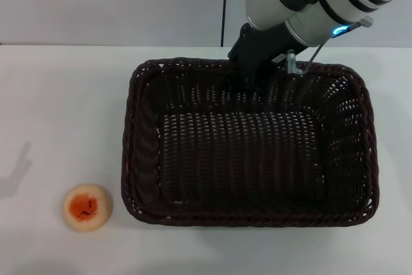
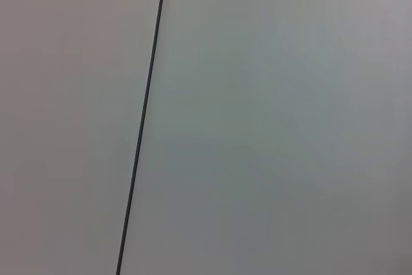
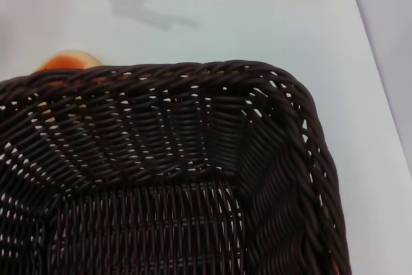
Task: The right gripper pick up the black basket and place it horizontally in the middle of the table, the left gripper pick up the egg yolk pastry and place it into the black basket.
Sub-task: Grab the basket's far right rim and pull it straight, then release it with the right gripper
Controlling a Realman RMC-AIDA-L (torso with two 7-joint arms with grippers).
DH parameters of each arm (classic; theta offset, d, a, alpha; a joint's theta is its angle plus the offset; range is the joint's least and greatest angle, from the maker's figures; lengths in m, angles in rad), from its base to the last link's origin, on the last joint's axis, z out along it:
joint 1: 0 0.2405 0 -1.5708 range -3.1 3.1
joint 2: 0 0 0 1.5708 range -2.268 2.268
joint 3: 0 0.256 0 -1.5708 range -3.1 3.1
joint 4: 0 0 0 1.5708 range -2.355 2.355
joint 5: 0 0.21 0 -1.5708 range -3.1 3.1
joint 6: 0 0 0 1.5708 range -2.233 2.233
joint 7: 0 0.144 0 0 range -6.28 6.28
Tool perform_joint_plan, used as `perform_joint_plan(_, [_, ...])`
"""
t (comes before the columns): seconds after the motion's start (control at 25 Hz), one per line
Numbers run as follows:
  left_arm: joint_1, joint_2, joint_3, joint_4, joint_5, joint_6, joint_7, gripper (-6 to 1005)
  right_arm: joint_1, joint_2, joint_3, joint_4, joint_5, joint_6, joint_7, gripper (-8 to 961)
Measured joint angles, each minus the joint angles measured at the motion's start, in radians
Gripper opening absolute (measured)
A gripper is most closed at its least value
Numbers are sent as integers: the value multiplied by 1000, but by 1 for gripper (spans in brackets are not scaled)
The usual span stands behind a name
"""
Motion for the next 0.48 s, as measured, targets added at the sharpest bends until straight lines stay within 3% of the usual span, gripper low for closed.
perform_joint_plan(0.4, [1, 0, 0, -1, 0, 0, 0, 819, -15, 0, -10, -5, 1, 20, -16, 240])
perform_joint_plan(0.48, [2, -1, 0, -2, 0, 2, 0, 819, -26, 0, -10, -26, 1, 21, -16, 334])
